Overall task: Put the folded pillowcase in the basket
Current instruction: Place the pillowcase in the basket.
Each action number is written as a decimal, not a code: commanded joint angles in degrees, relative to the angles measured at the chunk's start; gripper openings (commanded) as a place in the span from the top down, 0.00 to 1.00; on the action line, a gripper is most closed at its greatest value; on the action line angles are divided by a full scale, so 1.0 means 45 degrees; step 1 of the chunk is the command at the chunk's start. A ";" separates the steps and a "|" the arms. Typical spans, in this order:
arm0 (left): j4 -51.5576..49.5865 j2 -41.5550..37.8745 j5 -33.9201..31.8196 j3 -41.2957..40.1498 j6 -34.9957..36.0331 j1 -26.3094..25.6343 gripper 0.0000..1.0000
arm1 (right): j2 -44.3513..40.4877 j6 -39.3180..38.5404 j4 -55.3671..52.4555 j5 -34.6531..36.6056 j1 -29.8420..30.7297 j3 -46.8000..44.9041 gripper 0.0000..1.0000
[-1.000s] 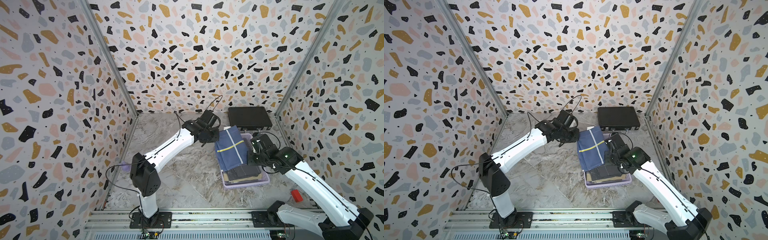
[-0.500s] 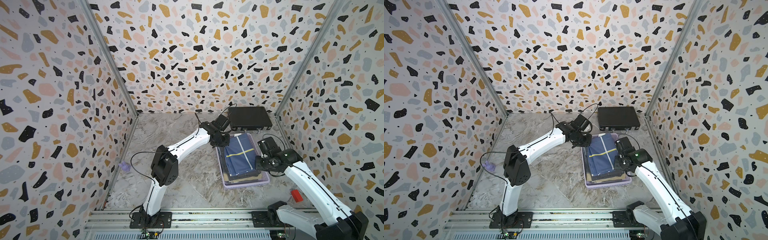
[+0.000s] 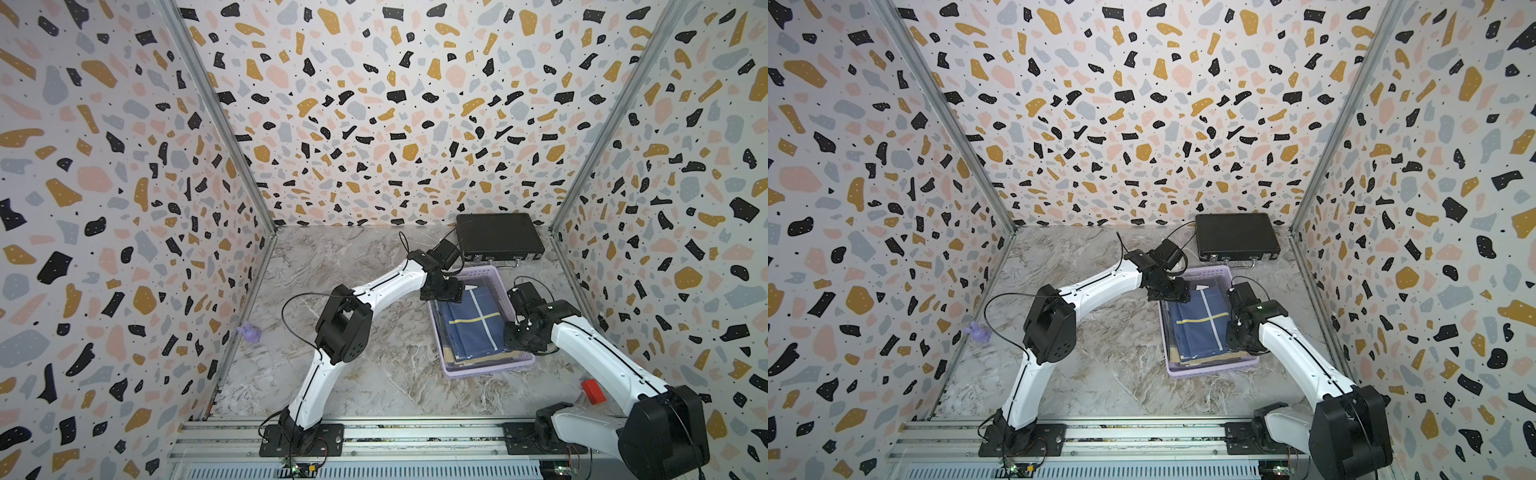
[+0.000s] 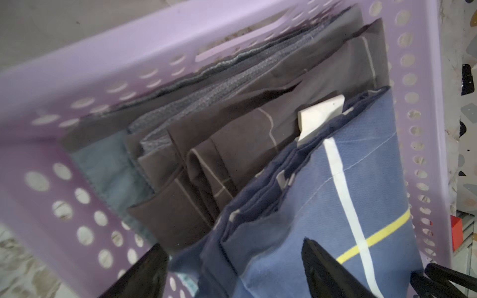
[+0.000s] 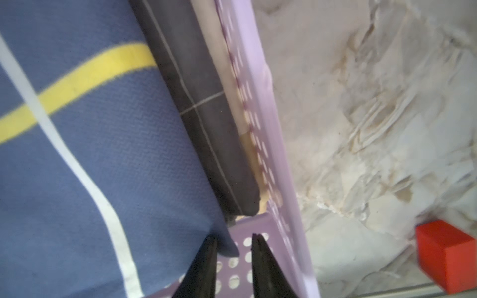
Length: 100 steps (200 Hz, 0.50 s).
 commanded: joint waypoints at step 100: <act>-0.1273 -0.5574 -0.0985 -0.6180 -0.0069 -0.0634 0.16 | -0.2584 -0.0635 -0.1823 -0.0212 -0.0054 0.2003 0.45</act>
